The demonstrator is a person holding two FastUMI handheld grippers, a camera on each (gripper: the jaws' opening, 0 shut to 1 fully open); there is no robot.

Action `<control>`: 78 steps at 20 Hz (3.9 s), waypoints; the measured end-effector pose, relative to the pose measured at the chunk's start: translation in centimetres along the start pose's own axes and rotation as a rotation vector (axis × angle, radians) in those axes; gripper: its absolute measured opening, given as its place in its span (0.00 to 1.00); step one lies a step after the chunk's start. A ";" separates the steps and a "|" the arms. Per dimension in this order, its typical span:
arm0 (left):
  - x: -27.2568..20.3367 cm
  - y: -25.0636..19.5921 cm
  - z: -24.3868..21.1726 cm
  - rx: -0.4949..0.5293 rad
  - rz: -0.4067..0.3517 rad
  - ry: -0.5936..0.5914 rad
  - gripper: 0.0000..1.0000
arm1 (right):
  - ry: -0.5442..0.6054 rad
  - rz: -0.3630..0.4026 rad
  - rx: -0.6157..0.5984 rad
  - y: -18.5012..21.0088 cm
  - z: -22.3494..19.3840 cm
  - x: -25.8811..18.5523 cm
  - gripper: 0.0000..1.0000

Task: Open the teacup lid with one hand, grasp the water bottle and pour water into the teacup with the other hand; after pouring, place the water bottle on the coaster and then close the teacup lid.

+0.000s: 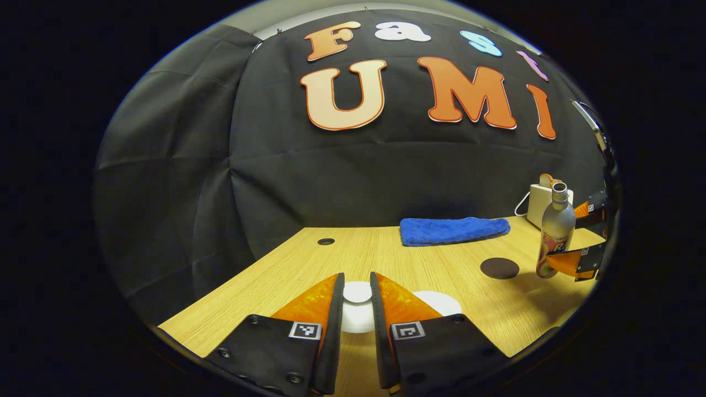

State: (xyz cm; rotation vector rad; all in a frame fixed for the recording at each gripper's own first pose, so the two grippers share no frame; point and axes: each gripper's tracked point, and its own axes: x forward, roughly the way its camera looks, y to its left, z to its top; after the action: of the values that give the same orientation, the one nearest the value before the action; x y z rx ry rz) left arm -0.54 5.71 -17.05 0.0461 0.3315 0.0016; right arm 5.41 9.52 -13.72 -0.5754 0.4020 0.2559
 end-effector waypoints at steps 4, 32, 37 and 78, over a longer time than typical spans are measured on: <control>-0.1 1.0 0.0 -0.002 0.008 -0.005 0.32 | -0.016 -0.012 -0.123 -0.4 0.2 0.3 0.78; -0.6 5.5 -2.0 -0.039 0.045 0.019 0.36 | -0.178 -0.191 -0.880 -0.9 3.7 -1.7 0.78; -0.6 5.8 -2.5 -0.042 0.046 0.025 0.32 | -0.226 -0.229 -0.951 -0.7 4.6 -2.2 0.78; -0.8 6.4 -2.5 -0.045 0.044 0.011 0.32 | -0.453 -0.494 -1.243 -3.6 11.2 -4.5 0.78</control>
State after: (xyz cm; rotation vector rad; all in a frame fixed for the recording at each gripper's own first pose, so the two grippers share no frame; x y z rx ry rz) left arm -2.04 12.17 -18.87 0.0090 0.3410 0.0526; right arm 5.90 12.49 -1.49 -1.7594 -0.4137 0.1252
